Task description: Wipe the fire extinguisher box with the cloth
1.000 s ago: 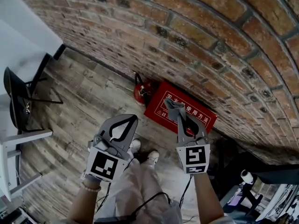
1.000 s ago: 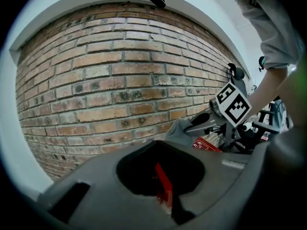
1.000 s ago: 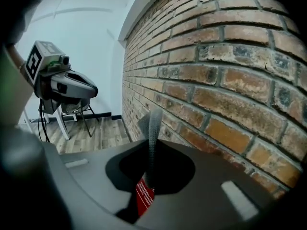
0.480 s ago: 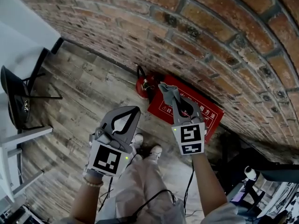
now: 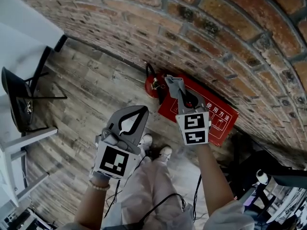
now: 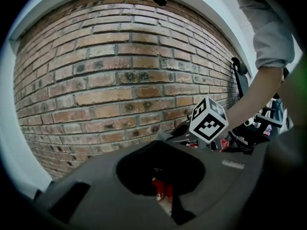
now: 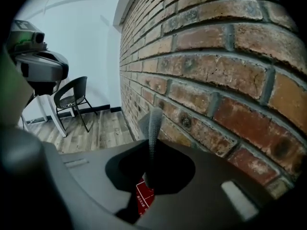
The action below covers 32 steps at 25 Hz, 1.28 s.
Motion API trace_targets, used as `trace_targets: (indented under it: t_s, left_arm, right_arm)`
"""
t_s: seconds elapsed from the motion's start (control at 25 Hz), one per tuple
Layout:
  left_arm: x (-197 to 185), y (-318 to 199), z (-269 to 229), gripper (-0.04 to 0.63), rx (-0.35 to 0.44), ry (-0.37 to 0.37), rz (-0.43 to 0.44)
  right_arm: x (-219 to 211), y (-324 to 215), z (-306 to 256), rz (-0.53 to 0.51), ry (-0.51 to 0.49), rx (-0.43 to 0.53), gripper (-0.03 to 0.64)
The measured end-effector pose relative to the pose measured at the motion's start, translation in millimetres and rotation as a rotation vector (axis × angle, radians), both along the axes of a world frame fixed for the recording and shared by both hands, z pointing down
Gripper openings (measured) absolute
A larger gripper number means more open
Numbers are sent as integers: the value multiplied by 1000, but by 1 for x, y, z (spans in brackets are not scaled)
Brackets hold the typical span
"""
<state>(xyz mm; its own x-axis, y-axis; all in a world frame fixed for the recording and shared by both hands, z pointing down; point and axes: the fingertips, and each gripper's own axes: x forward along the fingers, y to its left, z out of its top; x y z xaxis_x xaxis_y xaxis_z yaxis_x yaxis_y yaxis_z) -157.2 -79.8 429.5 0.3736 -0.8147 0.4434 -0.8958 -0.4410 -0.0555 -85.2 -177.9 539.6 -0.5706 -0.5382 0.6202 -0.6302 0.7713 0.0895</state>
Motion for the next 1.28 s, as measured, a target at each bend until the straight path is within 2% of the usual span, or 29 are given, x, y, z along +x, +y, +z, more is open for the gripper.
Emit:
trace_targets:
  t_s: [0.64, 1.28]
  left_arm:
    - [1, -9, 19, -3, -21, 1, 16]
    - [16, -17, 27, -3, -37, 0, 40]
  right_arm:
    - [4, -17, 56, 18, 143, -37, 18]
    - [12, -19, 62, 36, 142, -48, 18]
